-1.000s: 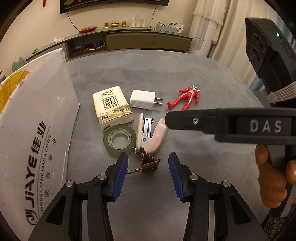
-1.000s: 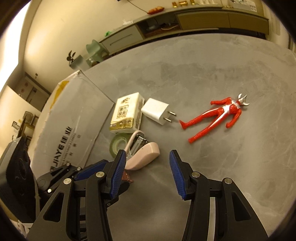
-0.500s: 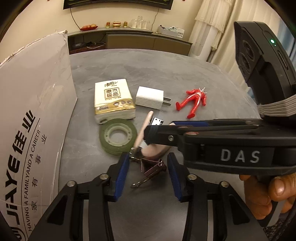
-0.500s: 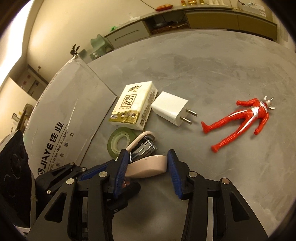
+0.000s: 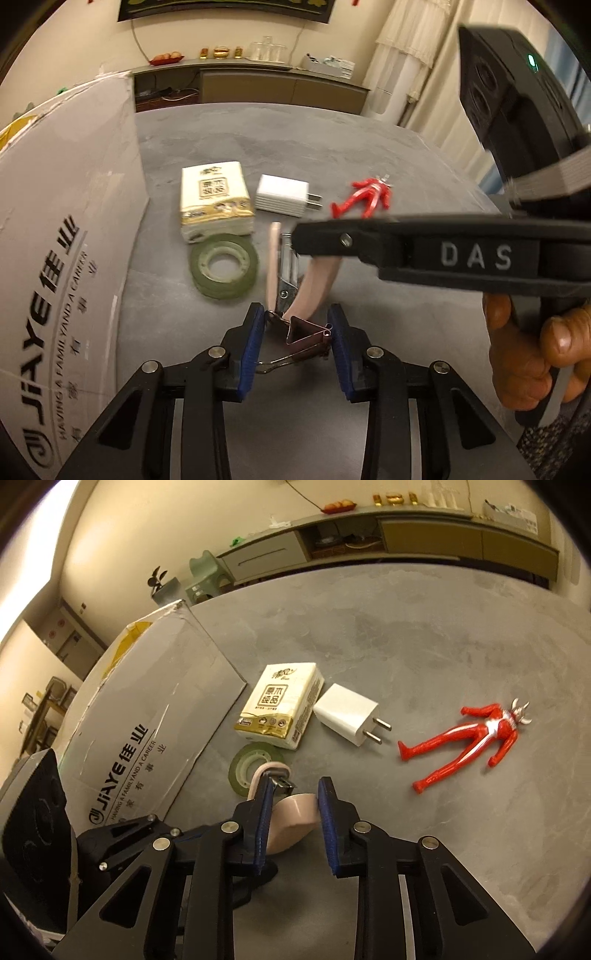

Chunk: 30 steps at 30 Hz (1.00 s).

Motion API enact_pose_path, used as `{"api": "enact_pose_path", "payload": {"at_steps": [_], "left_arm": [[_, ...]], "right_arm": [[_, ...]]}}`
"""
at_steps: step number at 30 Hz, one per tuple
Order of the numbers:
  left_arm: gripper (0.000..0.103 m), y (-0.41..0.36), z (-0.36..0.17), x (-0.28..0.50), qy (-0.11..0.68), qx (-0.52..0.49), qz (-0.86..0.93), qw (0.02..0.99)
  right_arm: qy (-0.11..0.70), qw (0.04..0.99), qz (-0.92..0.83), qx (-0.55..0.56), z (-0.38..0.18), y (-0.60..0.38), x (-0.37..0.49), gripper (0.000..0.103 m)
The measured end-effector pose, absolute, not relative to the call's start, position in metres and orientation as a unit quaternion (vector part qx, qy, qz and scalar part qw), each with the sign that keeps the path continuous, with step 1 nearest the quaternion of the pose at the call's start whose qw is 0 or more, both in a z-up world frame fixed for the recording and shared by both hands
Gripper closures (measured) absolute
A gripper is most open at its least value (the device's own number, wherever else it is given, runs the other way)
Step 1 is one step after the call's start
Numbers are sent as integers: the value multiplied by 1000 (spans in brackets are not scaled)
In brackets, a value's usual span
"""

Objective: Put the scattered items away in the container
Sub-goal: 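Close the right tool on the pink stapler while the left tool grasps the pink binder clip, then lift the stapler with the right tool while the left tool lifts the binder clip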

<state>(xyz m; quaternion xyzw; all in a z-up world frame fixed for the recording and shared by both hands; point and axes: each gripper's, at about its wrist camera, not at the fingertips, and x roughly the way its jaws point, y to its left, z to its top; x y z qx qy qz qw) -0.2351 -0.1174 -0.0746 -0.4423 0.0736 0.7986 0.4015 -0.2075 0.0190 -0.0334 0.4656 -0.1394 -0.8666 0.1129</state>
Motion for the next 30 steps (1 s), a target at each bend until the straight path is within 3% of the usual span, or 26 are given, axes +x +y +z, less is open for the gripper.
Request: {"api": "enact_pose_path", "payload": {"at_steps": [4,11,14,16,20,23,25,30], "left_arm": [[72,-117,-73,-228,76,-440,795,412],[72,-126,-76,-234,49,-452,792,407],[69,-126,-78,-233,51,-456,793,401],[67,-127,-81,-235,49,-460,792,398],[66,-129,-86,-238,46,-460,793,397],[66,-129,-86,-239,46,-459,794,396],[66,-129,-86,-238,48,-460,794,395],[65,-132,-80,-232,64,-452,798,393]], "right_arm": [[-132,137,-870,454,-20,13,-199,82],[-160,165,-865,446,-26,13,-203,82],[-198,185,-855,443,-32,16,-206,77],[-197,190,-850,450,-37,11,-207,67],[-184,189,-831,490,-60,-3,-208,63],[-135,168,-843,492,-63,-16,-204,64],[-121,162,-848,491,-58,-18,-204,76],[-111,138,-854,489,-45,-8,-203,76]]}}
